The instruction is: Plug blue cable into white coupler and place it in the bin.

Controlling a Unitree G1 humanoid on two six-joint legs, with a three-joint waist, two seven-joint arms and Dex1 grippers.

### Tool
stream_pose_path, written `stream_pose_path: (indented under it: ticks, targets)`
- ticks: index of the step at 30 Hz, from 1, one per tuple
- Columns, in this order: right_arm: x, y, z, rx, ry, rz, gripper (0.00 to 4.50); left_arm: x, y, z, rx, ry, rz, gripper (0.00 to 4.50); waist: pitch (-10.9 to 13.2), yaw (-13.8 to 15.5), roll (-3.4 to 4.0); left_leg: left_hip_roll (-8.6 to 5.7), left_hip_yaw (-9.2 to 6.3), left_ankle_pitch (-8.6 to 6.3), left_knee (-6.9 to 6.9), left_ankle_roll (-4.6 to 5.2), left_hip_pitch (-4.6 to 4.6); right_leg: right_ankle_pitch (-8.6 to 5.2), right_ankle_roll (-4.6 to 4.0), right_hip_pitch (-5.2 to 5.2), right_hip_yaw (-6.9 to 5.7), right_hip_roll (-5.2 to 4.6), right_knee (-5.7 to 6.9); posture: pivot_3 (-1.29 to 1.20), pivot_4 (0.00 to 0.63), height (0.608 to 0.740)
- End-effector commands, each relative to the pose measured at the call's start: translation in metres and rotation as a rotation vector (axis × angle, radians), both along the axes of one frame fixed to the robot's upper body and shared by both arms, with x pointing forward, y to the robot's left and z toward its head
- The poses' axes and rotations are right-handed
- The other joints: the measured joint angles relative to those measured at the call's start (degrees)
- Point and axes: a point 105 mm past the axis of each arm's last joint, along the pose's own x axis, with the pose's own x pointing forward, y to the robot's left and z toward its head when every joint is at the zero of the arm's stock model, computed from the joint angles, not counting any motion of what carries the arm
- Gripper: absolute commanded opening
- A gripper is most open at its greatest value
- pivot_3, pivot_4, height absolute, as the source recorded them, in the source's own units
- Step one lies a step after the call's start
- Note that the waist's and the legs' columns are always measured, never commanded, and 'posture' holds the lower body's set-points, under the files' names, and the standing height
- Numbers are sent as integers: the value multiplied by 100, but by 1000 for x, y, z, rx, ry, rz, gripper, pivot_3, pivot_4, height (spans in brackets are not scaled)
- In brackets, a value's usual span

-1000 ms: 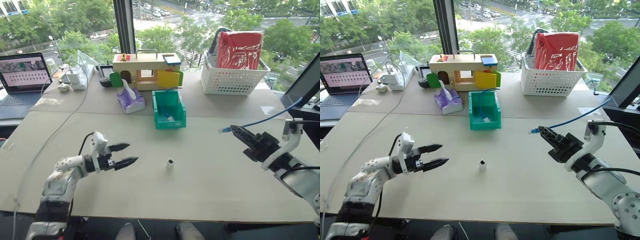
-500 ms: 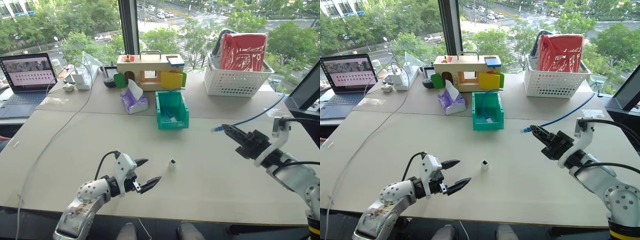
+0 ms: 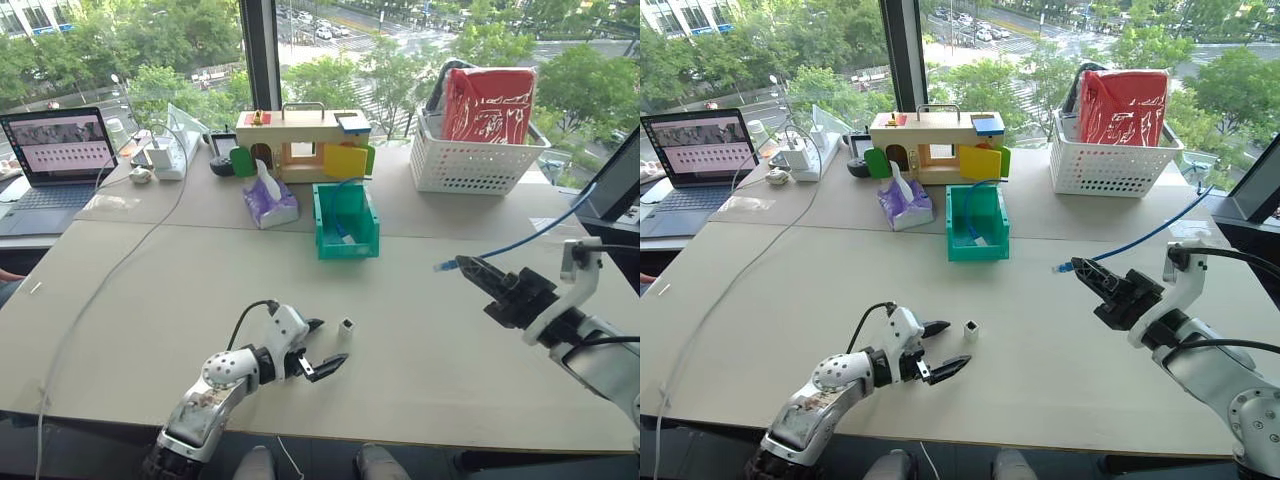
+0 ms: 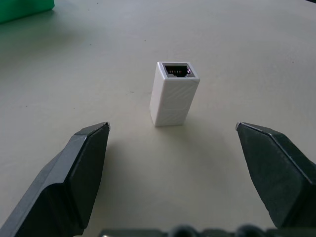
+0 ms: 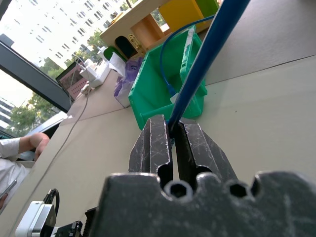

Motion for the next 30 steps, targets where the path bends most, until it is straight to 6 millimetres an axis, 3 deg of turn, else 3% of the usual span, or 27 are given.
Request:
stream_pose_path:
  ticks: [1,6,10,13,19,21,30]
  targets:
    - [-8,0,16,-12,-55,-8,0,5,-19,2,1,-22,10,4412,0,0,0,0,0,0,-2,0,8,-3,4,7,0,0,-4,0,150,724]
    - [-11,-3,17,-17,-54,-30,0,8,-35,6,-31,-13,43,4412,0,-6,1,0,-1,-1,-5,1,16,-9,16,18,1,0,-11,0,150,724]
    - [-13,-5,17,-15,-55,-46,0,15,-34,7,-10,-6,78,4412,-1,-10,1,0,-1,-1,-6,1,19,-14,24,20,2,1,-11,0,150,724]
    - [-13,-4,17,-13,-56,-48,0,14,-34,7,4,3,78,3683,-1,-11,1,0,-1,-1,-6,1,19,-17,29,20,2,1,-11,0,150,724]
    - [-12,-5,16,-10,-59,-53,0,17,-23,1,57,24,100,1218,-1,-5,1,0,-1,-1,-7,1,20,-19,31,21,2,0,-13,0,150,724]
    - [-10,-4,15,-6,-62,-55,0,15,-20,1,49,36,69,667,-1,-9,1,0,-1,-1,-7,1,20,-19,31,21,2,1,-13,0,150,724]
    - [-7,14,11,2,-63,-32,0,18,-16,20,25,-71,-206,668,-1,-7,3,0,0,-1,-10,1,18,-20,30,19,1,0,-19,0,150,724]
